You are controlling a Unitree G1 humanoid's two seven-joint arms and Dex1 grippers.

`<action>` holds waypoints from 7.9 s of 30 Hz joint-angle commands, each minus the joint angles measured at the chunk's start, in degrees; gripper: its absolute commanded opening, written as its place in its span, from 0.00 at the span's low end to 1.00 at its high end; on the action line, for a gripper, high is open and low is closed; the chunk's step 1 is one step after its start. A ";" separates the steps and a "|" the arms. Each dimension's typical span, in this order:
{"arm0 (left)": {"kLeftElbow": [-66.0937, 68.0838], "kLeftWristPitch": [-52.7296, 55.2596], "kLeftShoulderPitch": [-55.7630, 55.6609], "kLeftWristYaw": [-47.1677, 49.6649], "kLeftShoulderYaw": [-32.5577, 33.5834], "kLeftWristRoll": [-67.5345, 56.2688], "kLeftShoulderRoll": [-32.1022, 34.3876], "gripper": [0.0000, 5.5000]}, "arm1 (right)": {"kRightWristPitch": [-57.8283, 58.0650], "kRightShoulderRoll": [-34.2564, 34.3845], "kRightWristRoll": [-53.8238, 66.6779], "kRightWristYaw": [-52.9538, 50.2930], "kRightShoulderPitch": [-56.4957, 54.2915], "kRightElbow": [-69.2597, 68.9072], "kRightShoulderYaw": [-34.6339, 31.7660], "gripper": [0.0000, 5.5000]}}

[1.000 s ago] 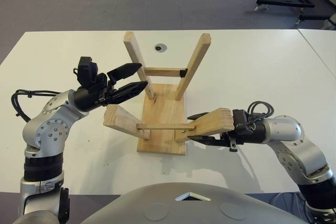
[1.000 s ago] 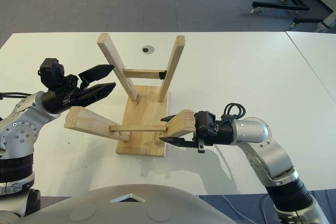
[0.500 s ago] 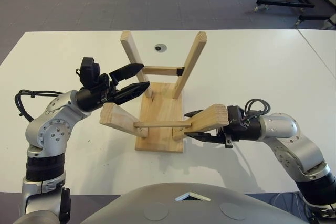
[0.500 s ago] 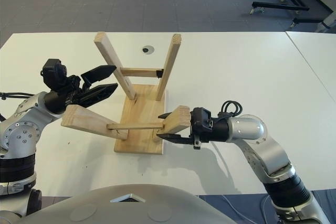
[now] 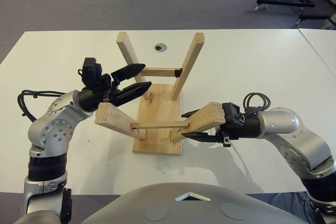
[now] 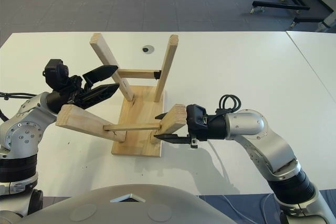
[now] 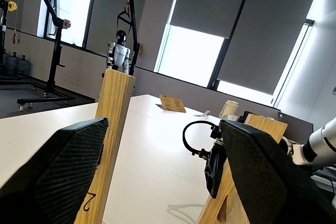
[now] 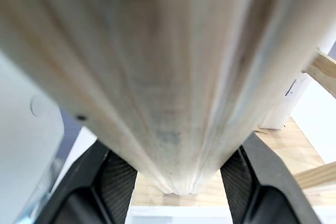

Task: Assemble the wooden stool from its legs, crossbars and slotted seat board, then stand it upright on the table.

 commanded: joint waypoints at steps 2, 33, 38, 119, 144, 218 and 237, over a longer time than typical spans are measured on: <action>-0.66 -0.18 -0.02 0.14 -0.02 0.73 0.42 0.71 | -6.42 1.55 -4.18 1.05 -0.37 2.13 -0.78 0.37; -0.15 0.67 -0.46 -0.64 1.26 -0.13 1.98 0.71 | -1.79 -10.03 12.91 20.46 13.56 9.18 -29.17 0.90; -0.79 1.96 -1.33 -0.52 1.69 -1.17 2.63 0.71 | -2.44 -9.04 13.38 19.12 9.90 11.98 -33.48 0.90; -6.39 -4.65 -31.48 -23.94 -28.12 28.98 16.98 0.71 | 6.78 -2.75 29.87 -12.97 -3.81 -12.80 -35.99 0.90; -6.76 -4.34 -31.25 -23.68 -28.73 30.30 16.24 0.71 | 6.56 -3.06 32.97 -13.15 -1.59 -14.61 -35.47 0.90; -4.40 -5.30 -30.90 -23.12 -30.89 35.77 16.30 0.71 | 6.22 -3.90 31.91 -12.60 0.15 -14.49 -33.85 0.90; -3.51 -7.15 -29.17 -23.18 -34.43 40.19 18.29 0.71 | 6.44 -5.02 32.53 -12.60 -0.49 -15.19 -33.67 0.90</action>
